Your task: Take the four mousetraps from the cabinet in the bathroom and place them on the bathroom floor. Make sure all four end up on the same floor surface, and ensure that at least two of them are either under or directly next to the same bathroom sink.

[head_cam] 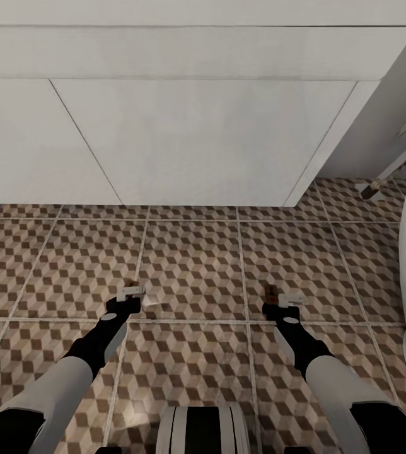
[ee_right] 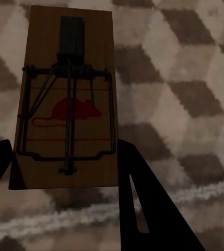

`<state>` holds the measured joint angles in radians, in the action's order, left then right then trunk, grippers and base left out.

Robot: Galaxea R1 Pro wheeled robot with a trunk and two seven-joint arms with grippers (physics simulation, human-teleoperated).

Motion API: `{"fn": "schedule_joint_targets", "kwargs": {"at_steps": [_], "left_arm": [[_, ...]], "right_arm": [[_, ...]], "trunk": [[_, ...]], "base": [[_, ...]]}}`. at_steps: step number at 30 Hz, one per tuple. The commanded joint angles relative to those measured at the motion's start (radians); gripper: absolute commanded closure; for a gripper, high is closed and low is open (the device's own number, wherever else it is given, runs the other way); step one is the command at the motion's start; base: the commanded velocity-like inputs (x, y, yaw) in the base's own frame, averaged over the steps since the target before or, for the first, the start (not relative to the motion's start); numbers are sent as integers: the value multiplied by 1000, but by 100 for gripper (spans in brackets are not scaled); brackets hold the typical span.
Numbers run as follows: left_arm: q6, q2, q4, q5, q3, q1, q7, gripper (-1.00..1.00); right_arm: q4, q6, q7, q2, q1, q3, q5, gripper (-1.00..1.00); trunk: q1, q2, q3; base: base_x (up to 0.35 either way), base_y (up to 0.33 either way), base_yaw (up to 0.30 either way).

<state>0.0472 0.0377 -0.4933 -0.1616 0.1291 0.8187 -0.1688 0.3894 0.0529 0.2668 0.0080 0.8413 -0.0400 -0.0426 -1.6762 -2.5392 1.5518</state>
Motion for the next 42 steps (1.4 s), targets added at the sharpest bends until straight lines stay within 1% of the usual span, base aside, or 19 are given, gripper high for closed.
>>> {"fn": "schedule_joint_targets", "kwargs": {"at_steps": [1,4,20,35,38,41,42], "left_arm": [[5,1,-2,-10,9,0,-8,100],[5,1,-2,-10,9,0,-8,100],[5,1,-2,-10,10,0,-8,100],[6,-1,-8,-7,13,0,-10,100],[2,-2,-9,-6,13,-1,-22,100],[-22,-1,-10,-7,11,-1,-40,100],[-49,0,-9,-7,12,-1,-48,100]], "right_arm": [[2,5,6,0,0,-4,-5,100],[2,5,6,1,0,-4,-5,100],[2,5,6,1,0,-4,-5,100],[3,-2,6,3,0,-3,-4,100],[4,-2,6,4,0,-3,-4,100],[5,-2,6,4,0,-4,-4,100],[5,-3,6,4,0,-4,-3,100]], "trunk": [[0,0,1],[0,0,1],[-7,-4,62],[-7,-4,62],[-7,-4,62],[-7,-4,62],[-7,-4,62]], "base": [[0,0,0],[0,0,0],[0,0,0],[0,0,0],[0,0,0],[0,0,0],[0,0,0]]}}
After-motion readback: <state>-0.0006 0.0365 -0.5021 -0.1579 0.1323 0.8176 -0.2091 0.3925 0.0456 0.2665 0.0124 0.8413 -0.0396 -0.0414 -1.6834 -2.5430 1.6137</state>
